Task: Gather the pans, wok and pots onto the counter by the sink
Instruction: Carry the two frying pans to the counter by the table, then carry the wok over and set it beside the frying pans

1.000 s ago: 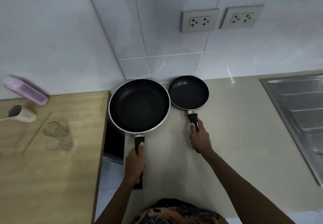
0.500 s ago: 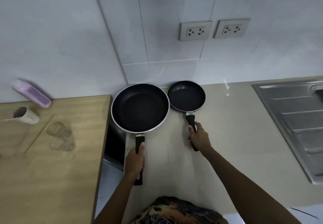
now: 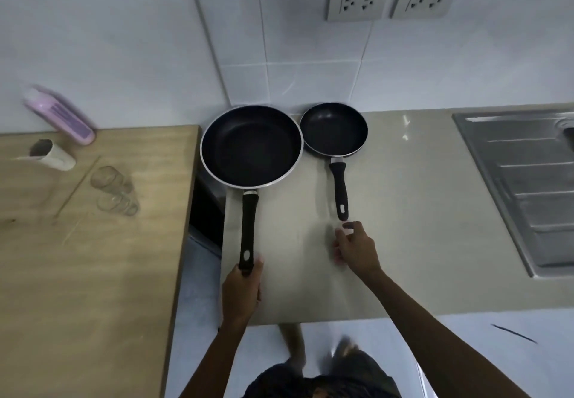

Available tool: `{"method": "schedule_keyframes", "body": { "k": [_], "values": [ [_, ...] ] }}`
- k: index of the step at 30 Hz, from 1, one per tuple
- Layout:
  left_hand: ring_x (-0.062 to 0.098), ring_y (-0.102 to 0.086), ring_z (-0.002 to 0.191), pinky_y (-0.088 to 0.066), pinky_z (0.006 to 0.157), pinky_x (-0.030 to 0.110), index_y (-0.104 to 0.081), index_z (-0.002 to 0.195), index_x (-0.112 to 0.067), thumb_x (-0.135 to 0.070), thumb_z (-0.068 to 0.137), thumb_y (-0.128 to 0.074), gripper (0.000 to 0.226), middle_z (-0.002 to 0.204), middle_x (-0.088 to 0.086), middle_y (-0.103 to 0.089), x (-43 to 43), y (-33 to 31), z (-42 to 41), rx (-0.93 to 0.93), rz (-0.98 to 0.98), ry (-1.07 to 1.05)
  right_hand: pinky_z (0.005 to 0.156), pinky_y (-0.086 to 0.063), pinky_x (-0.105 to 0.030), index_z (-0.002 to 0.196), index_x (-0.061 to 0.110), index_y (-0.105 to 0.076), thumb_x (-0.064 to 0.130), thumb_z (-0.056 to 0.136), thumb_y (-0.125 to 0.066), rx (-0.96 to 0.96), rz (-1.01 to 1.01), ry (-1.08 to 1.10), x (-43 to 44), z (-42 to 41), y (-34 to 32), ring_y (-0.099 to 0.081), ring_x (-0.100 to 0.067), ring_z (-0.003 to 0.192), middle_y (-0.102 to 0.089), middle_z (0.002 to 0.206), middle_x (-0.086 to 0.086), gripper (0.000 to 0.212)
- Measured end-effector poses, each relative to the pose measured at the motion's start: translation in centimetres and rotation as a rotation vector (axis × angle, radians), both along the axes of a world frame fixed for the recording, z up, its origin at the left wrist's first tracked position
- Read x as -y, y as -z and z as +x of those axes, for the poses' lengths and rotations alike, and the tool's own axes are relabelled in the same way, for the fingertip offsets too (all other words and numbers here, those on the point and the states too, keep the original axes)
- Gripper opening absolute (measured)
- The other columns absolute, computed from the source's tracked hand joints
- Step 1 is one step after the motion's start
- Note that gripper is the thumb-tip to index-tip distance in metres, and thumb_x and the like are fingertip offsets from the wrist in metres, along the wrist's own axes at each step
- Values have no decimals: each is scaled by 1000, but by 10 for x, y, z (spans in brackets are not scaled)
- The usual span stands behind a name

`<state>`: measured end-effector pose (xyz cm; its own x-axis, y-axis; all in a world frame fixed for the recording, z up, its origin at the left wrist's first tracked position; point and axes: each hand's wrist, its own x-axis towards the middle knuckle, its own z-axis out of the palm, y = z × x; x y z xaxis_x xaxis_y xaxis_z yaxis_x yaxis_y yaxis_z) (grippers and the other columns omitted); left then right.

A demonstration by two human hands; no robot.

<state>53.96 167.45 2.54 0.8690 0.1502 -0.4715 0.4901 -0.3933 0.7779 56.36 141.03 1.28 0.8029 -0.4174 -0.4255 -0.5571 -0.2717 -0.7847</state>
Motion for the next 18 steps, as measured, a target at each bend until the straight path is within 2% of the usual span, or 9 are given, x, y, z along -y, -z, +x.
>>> {"method": "schedule_keyframes", "body": {
  "k": [2,5,8,9,11,14,16,18],
  "values": [
    [17,-56,51,-49,57,34,-60,70,-12,-42,98,-59,40,57,6,-58,5,4,-17,-11,27,-8,48,-54,-23,117,15,-56,33,99,-54,-4,-49,-57,0,-21,4,-69,-11,54,-73,75,-2,26],
    [18,-59,55,-54,60,37,-62,82,-14,-45,98,-57,36,61,3,-61,21,7,-42,-24,92,52,72,-58,-36,118,18,-59,33,98,-53,-3,-156,-190,6,-58,6,-72,-23,79,-76,88,-5,26],
    [12,-65,58,-59,62,37,-63,97,-15,-47,97,-56,33,72,2,-69,47,0,-71,31,143,169,77,-50,-27,119,23,-63,30,98,-59,63,-145,-290,18,-102,-6,-70,-15,89,-74,97,3,23],
    [12,-67,66,-60,66,38,-63,101,-17,-49,96,-56,33,83,1,-72,58,-3,-82,45,165,226,78,-49,-24,119,25,-64,30,97,-60,88,-131,-315,25,-120,-12,-69,-11,91,-73,99,7,23],
    [12,-66,88,-56,78,34,-62,114,-24,-54,95,-54,37,104,-5,-72,79,-8,-106,99,276,382,87,-52,-28,123,23,-64,29,98,-58,137,-161,-385,40,-158,-20,-68,-10,100,-72,111,7,26],
    [13,-61,113,-50,95,33,-60,130,-28,-67,93,-41,57,126,-8,-67,118,-14,-156,334,469,642,102,-46,-30,136,24,-57,39,100,-52,180,-379,-485,77,-239,-32,-58,-12,121,-63,135,7,39],
    [16,-54,130,-44,110,40,-56,138,-28,-77,90,-25,75,142,-6,-59,146,-17,-187,431,562,795,103,-43,-31,138,23,-56,40,100,-52,213,-525,-491,101,-290,-40,-56,-16,126,-61,139,5,41],
    [18,-45,141,-34,119,42,-50,144,-30,-78,89,-27,77,153,-5,-49,182,-17,-219,478,641,944,104,-46,-35,137,19,-58,36,99,-57,221,-631,-460,128,-344,-48,-58,-21,126,-62,139,0,41]
  ]
}}
